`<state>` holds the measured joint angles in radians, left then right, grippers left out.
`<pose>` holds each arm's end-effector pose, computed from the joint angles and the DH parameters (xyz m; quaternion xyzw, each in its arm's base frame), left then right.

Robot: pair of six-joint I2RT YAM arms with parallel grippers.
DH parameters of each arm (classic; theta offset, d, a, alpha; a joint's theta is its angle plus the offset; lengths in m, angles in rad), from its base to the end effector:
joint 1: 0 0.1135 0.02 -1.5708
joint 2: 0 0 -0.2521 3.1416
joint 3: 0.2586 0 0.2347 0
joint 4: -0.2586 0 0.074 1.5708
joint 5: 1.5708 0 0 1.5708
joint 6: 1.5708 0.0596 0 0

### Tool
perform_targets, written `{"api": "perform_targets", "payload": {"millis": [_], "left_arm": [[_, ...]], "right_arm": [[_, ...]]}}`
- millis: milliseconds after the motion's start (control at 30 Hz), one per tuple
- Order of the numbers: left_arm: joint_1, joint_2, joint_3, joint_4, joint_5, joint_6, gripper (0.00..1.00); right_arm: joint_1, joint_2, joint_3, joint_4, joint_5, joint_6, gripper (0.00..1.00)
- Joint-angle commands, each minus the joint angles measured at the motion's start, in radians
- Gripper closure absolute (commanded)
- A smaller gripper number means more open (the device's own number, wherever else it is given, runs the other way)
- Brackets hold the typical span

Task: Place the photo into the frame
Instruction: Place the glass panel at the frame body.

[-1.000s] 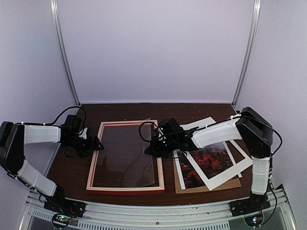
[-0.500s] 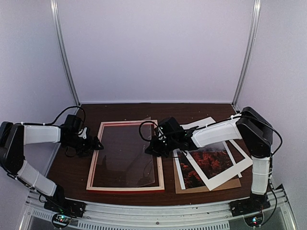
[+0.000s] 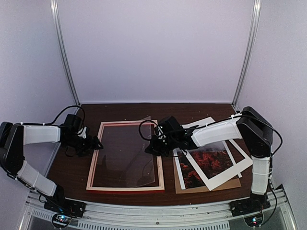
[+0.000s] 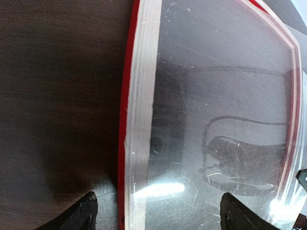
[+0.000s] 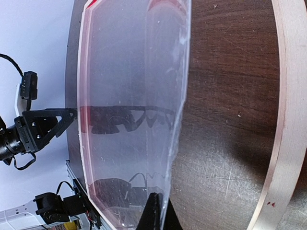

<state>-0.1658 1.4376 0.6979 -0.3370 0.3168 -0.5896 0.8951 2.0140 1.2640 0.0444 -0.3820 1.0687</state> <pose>0.2499 -0.0607 0.1397 -0.1637 0.9442 -0.2312 0.1681 0.2538 0.3521 0.1466 -0.0020 0.8949 0.4380 0.0853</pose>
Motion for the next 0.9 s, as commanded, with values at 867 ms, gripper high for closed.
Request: {"api": "perform_targets", "payload": {"millis": [867], "left_arm": [[-0.006, -0.028, 0.025, 0.0, -0.028, 0.019, 0.11]], "right_arm": [[-0.018, -0.001, 0.031, -0.031, 0.037, -0.028, 1.0]]}}
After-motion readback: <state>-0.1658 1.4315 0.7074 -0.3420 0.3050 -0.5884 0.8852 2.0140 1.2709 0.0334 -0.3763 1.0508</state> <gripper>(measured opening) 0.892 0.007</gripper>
